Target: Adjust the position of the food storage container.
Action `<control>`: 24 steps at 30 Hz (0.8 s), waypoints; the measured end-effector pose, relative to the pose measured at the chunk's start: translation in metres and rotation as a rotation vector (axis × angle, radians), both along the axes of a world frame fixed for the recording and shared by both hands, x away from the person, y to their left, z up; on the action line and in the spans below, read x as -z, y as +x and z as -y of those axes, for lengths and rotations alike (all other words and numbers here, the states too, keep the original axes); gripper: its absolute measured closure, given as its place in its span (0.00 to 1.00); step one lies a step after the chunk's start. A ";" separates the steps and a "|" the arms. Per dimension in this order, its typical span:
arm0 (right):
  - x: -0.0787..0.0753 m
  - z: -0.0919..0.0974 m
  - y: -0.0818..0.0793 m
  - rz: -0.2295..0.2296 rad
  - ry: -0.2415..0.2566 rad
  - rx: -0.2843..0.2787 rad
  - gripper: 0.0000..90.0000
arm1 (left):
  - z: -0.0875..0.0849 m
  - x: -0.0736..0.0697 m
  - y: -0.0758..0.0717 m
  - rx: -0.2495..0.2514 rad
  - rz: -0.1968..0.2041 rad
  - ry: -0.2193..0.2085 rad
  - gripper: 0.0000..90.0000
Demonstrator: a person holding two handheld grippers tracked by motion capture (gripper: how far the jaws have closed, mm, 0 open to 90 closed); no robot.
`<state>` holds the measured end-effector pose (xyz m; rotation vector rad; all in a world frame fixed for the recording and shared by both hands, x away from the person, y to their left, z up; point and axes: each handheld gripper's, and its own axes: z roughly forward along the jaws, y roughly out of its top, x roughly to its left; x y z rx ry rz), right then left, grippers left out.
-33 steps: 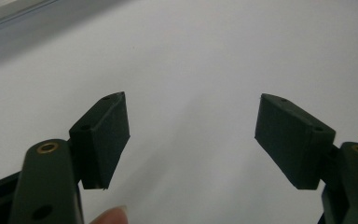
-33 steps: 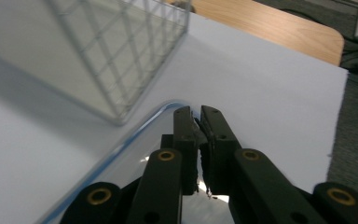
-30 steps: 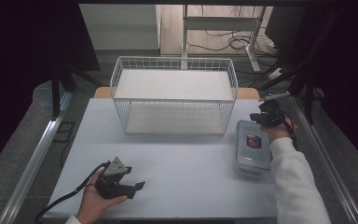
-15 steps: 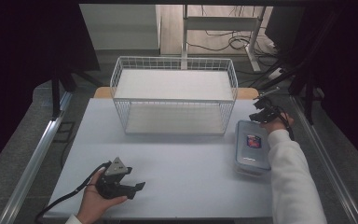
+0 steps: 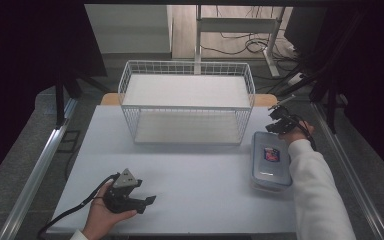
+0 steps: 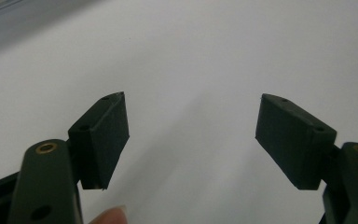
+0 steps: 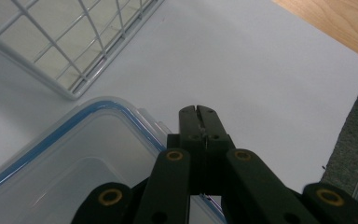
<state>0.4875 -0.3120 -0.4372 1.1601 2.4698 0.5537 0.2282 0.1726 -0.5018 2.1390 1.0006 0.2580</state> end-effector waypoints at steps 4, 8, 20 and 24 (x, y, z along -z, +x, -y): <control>0.007 -0.006 0.000 -0.037 -0.023 -0.019 0.99 | 0.000 0.000 0.000 -0.002 0.001 0.001 0.28; 0.018 -0.020 -0.007 -0.064 -0.112 -0.064 0.99 | -0.002 -0.001 0.000 -0.002 0.003 0.002 0.28; 0.019 -0.036 -0.044 -0.099 -0.036 -0.168 0.99 | -0.001 -0.001 0.000 0.000 -0.003 -0.015 0.28; 0.018 -0.039 -0.051 -0.091 -0.031 -0.180 0.99 | -0.001 -0.001 0.000 0.000 -0.006 -0.016 0.28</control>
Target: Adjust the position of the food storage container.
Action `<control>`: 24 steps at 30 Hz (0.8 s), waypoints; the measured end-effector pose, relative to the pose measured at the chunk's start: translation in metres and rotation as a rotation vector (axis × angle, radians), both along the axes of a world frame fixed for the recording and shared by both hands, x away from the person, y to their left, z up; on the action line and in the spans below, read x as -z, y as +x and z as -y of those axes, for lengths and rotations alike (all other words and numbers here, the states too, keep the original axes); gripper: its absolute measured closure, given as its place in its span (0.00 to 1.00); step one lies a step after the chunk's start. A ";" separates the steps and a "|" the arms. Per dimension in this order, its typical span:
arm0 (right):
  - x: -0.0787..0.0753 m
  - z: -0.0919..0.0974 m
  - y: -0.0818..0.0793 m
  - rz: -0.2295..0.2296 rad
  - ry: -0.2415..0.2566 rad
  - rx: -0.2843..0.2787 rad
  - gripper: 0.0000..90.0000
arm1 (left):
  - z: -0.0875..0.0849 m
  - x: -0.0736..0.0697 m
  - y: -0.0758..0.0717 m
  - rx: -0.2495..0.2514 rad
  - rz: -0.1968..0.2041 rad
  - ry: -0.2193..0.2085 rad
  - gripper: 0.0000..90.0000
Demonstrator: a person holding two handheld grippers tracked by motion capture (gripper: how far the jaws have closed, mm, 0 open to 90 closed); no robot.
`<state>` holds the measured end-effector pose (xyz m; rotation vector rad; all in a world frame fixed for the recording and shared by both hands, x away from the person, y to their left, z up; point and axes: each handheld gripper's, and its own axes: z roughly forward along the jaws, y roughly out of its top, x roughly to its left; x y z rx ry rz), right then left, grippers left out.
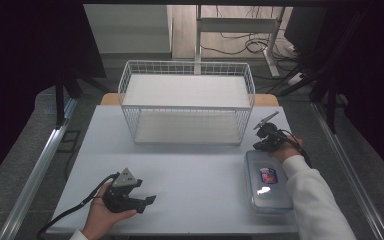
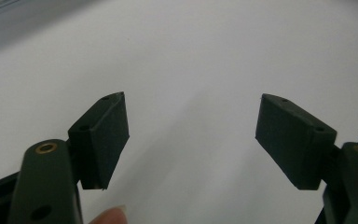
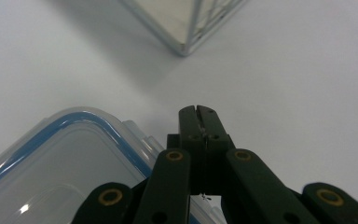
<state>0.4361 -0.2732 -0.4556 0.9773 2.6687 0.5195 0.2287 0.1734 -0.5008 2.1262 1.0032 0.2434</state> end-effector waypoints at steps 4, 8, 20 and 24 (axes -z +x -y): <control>-0.009 0.007 -0.010 0.064 0.028 0.037 0.99 | -0.001 -0.001 -0.001 -0.003 0.004 0.002 0.28; -0.024 0.023 -0.023 0.114 0.054 0.095 0.99 | -0.001 -0.001 -0.001 -0.002 0.006 0.005 0.28; -0.024 0.088 -0.069 0.074 0.022 0.261 0.99 | 0.001 -0.001 0.001 -0.009 -0.005 -0.011 0.29; -0.012 0.083 -0.071 0.017 -0.015 0.251 0.99 | 0.001 0.000 0.001 -0.011 -0.006 -0.011 0.29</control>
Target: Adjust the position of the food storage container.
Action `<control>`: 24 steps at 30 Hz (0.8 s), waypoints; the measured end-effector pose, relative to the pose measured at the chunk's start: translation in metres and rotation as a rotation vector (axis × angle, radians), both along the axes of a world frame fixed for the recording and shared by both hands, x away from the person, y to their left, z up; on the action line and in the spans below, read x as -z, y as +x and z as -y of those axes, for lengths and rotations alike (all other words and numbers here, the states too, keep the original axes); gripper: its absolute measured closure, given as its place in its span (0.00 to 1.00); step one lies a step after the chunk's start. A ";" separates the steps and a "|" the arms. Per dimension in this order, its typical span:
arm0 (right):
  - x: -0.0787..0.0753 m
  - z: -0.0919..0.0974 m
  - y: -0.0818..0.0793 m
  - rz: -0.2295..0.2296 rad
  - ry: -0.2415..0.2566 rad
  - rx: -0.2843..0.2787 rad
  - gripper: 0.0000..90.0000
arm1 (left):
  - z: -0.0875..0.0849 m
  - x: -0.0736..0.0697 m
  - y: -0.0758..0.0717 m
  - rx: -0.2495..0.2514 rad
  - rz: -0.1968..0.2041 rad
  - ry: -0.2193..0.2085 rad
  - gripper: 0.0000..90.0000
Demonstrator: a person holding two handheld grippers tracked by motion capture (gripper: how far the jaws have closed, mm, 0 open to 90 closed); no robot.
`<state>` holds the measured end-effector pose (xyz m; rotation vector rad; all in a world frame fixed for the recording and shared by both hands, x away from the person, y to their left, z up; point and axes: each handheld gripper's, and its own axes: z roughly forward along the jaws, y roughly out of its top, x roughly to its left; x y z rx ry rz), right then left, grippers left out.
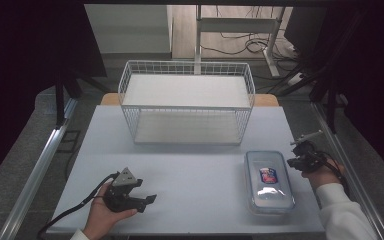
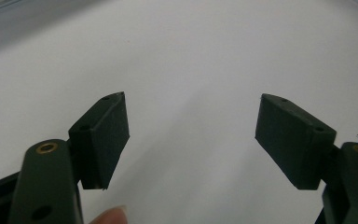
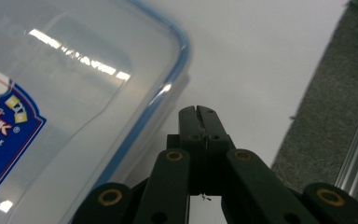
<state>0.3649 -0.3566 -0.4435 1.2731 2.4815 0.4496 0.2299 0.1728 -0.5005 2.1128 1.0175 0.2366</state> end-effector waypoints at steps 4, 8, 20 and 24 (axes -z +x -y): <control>0.003 -0.007 0.001 -0.008 -0.049 0.003 0.99 | 0.000 0.000 0.000 0.003 0.001 0.008 0.28; 0.003 -0.020 0.007 -0.026 -0.049 -0.029 0.99 | 0.000 0.000 -0.001 0.001 0.003 0.014 0.28; 0.001 -0.118 0.026 -0.029 -0.094 -0.274 0.99 | -0.003 -0.001 -0.001 -0.005 0.016 0.029 0.28; 0.001 -0.152 0.022 -0.032 -0.113 -0.373 0.99 | -0.004 -0.002 -0.001 -0.003 0.022 0.041 0.28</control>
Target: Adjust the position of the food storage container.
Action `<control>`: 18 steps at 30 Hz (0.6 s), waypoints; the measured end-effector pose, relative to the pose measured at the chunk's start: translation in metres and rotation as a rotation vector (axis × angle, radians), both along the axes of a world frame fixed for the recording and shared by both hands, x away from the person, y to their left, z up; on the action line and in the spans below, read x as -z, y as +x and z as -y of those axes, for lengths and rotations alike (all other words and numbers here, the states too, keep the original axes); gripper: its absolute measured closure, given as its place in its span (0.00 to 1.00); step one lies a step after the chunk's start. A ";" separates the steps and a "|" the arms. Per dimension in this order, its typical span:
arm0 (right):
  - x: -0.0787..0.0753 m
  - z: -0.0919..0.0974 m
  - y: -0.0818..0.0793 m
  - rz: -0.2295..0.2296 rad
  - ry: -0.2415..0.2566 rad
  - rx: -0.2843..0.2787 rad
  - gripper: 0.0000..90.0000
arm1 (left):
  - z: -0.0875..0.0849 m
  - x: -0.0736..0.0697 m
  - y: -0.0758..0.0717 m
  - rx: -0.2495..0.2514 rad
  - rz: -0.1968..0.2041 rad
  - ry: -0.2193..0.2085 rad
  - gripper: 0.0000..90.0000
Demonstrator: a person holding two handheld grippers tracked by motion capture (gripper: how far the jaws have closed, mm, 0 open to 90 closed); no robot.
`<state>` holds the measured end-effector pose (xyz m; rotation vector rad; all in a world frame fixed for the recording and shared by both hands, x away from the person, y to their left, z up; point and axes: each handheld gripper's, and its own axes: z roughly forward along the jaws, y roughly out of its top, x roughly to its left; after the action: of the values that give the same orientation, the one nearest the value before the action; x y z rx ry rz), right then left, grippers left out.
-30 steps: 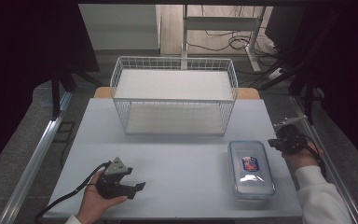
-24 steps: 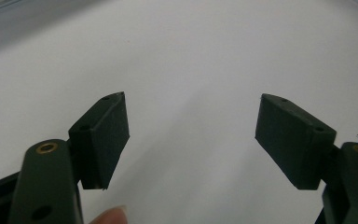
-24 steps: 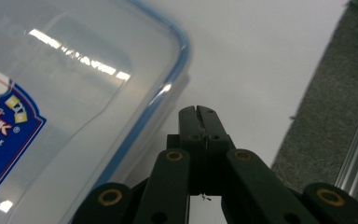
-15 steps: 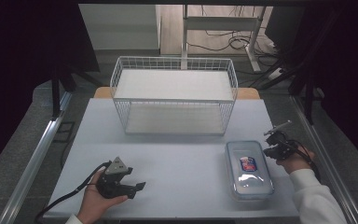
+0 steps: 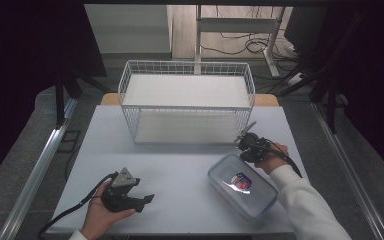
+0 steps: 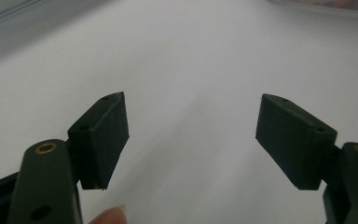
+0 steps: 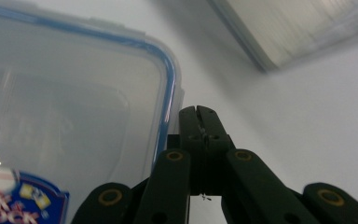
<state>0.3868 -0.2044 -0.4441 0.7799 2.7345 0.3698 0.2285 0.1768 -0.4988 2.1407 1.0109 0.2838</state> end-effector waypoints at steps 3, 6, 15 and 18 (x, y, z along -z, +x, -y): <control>0.001 -0.020 -0.006 -0.009 -0.008 -0.068 0.99 | 0.000 0.000 -0.001 0.000 0.003 0.000 0.28; 0.001 -0.033 -0.012 -0.007 -0.012 -0.114 0.99 | 0.000 0.000 -0.001 0.000 0.003 -0.002 0.28; -0.020 0.000 -0.035 0.042 0.077 -0.052 0.99 | -0.002 -0.002 -0.002 0.001 0.009 0.000 0.28; -0.032 0.040 -0.055 0.088 0.096 0.029 0.99 | -0.002 -0.002 -0.002 0.002 0.008 0.000 0.28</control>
<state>0.3318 -0.2447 -0.4119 0.8065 2.6374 0.5192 0.2265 0.1786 -0.4972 2.1389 1.0044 0.2908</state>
